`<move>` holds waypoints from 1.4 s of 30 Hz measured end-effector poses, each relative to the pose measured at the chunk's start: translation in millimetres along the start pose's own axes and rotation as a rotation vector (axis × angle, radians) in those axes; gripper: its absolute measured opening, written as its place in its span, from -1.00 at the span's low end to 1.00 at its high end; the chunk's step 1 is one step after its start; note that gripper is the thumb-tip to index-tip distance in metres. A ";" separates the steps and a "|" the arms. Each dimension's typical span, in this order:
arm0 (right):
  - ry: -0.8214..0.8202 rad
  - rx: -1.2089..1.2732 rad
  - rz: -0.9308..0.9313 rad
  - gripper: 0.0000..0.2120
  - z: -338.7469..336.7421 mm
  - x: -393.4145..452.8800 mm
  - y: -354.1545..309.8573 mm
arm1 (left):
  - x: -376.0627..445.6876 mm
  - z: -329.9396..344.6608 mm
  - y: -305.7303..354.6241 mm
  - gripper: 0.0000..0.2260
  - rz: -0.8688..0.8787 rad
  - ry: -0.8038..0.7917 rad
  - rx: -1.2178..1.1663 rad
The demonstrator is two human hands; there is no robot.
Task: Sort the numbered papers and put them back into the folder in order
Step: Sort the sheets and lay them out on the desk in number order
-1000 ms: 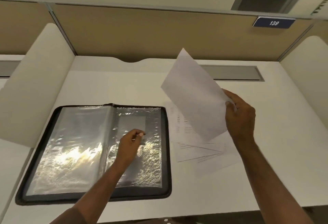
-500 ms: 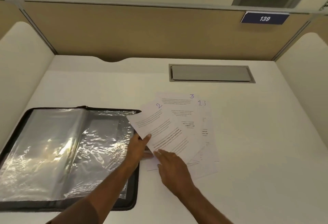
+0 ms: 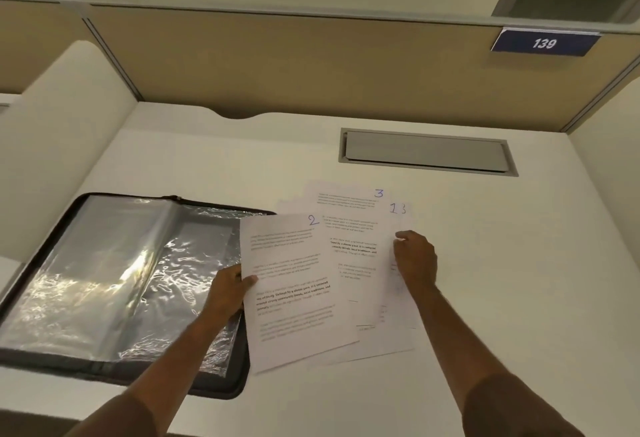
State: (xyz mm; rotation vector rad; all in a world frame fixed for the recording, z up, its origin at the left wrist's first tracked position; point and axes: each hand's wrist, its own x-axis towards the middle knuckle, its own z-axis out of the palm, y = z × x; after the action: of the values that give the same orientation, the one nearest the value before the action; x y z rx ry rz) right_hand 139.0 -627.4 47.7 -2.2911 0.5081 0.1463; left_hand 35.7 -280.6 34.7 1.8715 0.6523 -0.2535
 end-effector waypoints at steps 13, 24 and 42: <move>-0.136 0.027 0.192 -0.62 25.4 41.7 -28.6 | 17.2 5.4 -10.5 -0.90 -0.015 0.039 0.106; -0.005 0.064 -0.107 -0.88 14.8 19.8 -51.0 | 8.6 3.3 -13.4 -0.91 0.057 0.063 0.040; 0.054 0.659 0.005 -0.91 -70.5 3.2 7.5 | -25.2 -14.7 -3.5 -0.84 -0.002 0.104 -0.487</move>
State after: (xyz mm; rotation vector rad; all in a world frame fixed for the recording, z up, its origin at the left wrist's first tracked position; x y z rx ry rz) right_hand 135.4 -683.5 91.0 -1.6517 0.4990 -0.0753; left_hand 11.1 -274.3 49.4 1.4218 0.7139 0.0058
